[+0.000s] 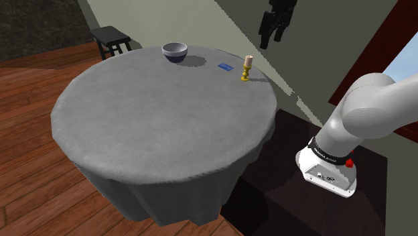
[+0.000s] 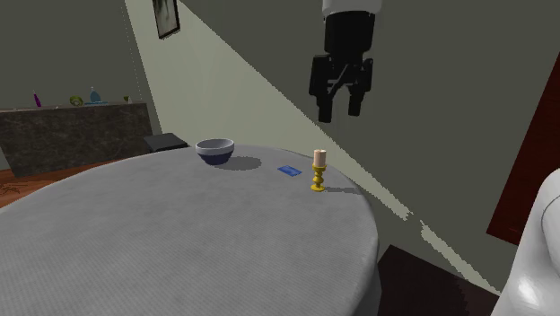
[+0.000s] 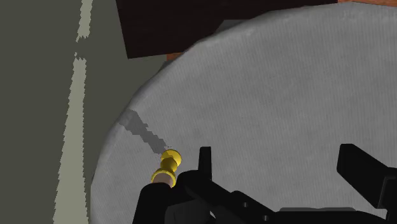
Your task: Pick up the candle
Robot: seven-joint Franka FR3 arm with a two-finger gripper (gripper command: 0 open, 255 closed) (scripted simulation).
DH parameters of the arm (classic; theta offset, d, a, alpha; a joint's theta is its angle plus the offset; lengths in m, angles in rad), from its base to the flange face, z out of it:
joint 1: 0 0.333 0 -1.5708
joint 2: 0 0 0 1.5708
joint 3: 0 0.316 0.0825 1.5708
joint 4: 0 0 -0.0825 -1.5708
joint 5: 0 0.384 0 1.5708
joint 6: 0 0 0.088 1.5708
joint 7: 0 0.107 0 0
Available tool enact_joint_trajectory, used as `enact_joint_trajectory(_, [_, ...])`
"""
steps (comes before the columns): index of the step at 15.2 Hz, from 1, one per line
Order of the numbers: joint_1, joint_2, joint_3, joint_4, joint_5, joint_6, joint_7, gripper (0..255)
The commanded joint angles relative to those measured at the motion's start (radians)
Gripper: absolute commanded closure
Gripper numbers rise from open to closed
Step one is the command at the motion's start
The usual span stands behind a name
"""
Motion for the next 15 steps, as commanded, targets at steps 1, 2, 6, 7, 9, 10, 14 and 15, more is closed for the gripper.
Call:
enact_joint_trajectory(1, [0.000, 0.000, 0.000, 0.000, 0.000, 0.000, 0.000, 0])
enact_joint_trajectory(2, [-0.007, 0.010, -0.009, -0.018, -0.011, 0.037, -0.009, 0])
enact_joint_trajectory(6, [-0.035, 0.068, -0.048, -0.077, -0.053, 0.186, -0.041, 0])
enact_joint_trajectory(7, [-0.042, 0.086, -0.058, -0.088, -0.063, 0.224, -0.048, 0])
enact_joint_trajectory(9, [-0.056, 0.127, -0.078, -0.106, -0.082, 0.301, -0.063, 0])
enact_joint_trajectory(10, [-0.063, 0.150, -0.088, -0.113, -0.091, 0.339, -0.070, 0])
enact_joint_trajectory(14, [-0.089, 0.254, -0.130, -0.125, -0.123, 0.492, -0.098, 0])
enact_joint_trajectory(15, [-0.095, 0.283, -0.140, -0.124, -0.130, 0.530, -0.105, 0])
